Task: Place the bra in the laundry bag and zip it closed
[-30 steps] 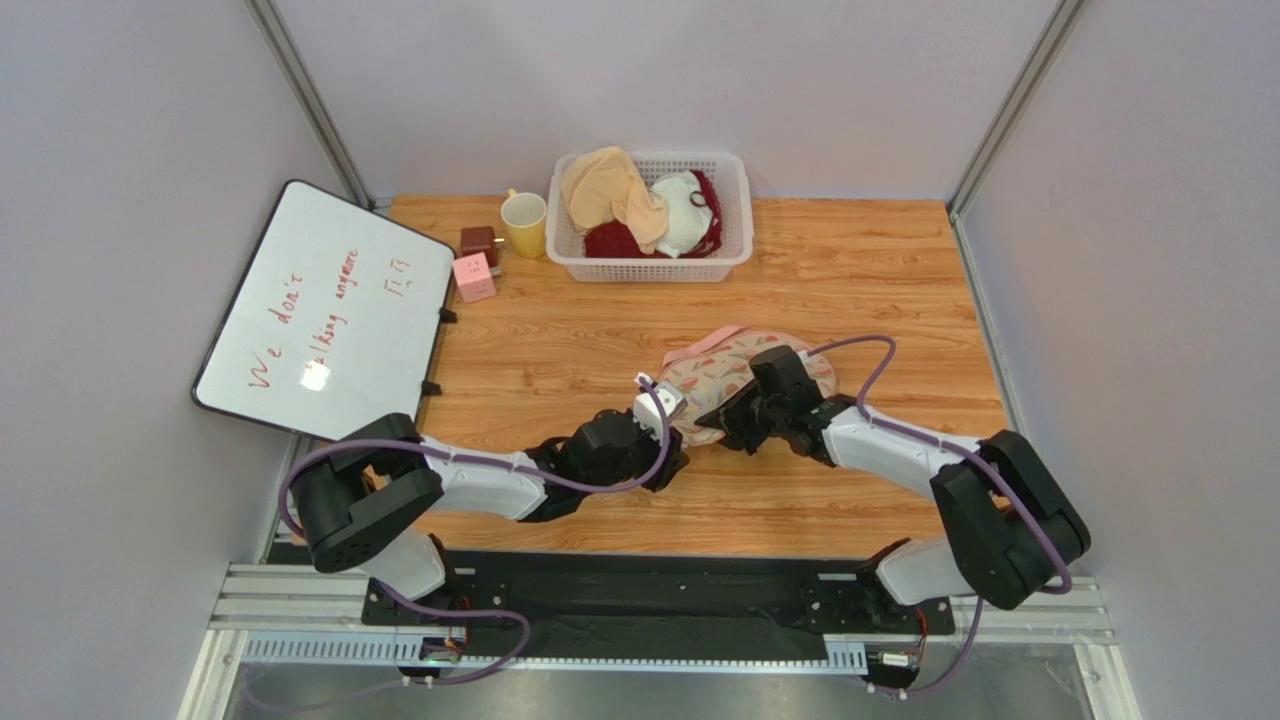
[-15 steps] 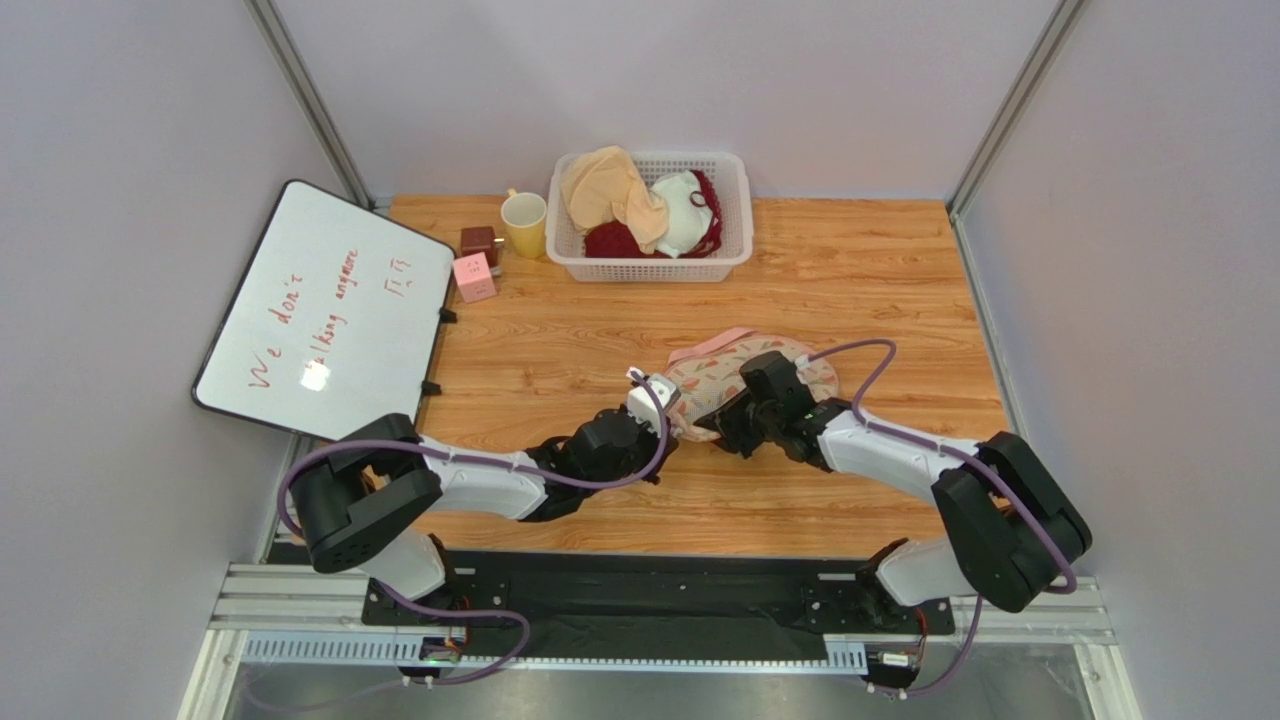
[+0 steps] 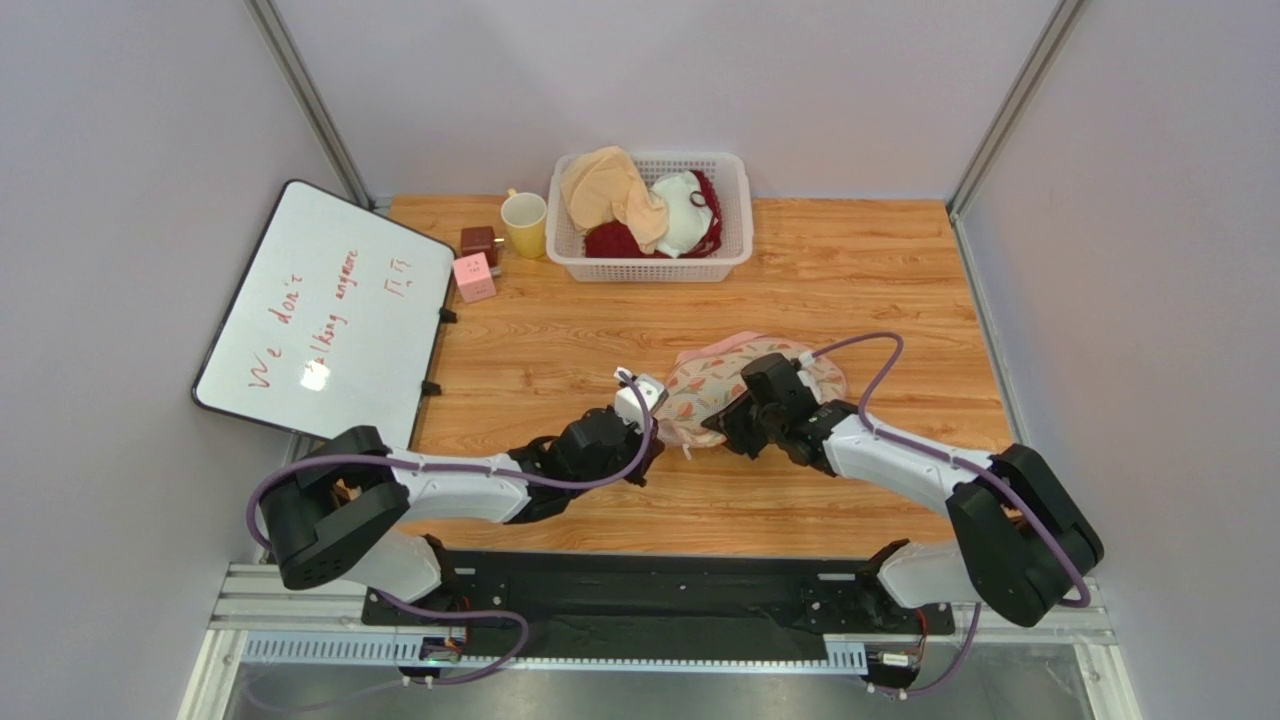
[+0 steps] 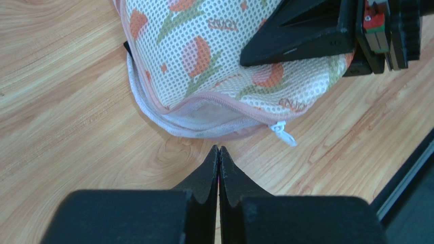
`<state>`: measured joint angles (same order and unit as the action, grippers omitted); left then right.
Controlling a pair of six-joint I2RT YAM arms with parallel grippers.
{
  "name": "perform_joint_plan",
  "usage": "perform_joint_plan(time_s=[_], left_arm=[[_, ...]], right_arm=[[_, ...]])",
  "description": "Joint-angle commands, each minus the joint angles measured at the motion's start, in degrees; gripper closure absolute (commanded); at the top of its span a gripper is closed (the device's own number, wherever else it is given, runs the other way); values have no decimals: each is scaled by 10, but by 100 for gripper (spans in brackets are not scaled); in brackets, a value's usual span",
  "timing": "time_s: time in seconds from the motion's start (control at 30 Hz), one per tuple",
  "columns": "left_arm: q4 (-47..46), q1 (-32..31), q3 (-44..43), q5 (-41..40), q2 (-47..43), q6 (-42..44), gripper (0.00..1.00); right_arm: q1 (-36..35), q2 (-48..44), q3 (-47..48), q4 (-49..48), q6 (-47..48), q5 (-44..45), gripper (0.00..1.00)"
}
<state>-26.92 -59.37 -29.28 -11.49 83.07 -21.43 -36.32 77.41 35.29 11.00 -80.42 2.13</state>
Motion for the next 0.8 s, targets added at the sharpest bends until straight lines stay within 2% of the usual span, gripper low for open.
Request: perform_joint_plan(time_s=[0.0,0.03,0.07,0.1,0.2,0.23,0.37,0.47,0.77], left_arm=[[-5,6,13,85,-40,29,100],[-12,6,17,123,-47,38,100],[-18,6,21,140,-51,43,96],[-23,6,21,153,-57,45,80],[-33,6,21,163,-62,43,59],[-33,6,19,163,-59,42,57],[-25,6,-14,171,-30,40,56],[-28,6,-31,170,5,37,59],[5,6,-78,97,36,28,59]], right_arm=[[-2,-19,2,6,27,25,100],[-2,-17,5,6,27,22,100],[-2,-16,7,5,26,18,100],[-2,-12,7,3,25,17,100],[-2,-4,11,2,19,9,100],[-2,-4,11,2,19,9,100],[-2,-3,9,1,11,4,100],[-2,-3,14,0,6,0,100],[-1,3,16,-4,2,-6,100]])
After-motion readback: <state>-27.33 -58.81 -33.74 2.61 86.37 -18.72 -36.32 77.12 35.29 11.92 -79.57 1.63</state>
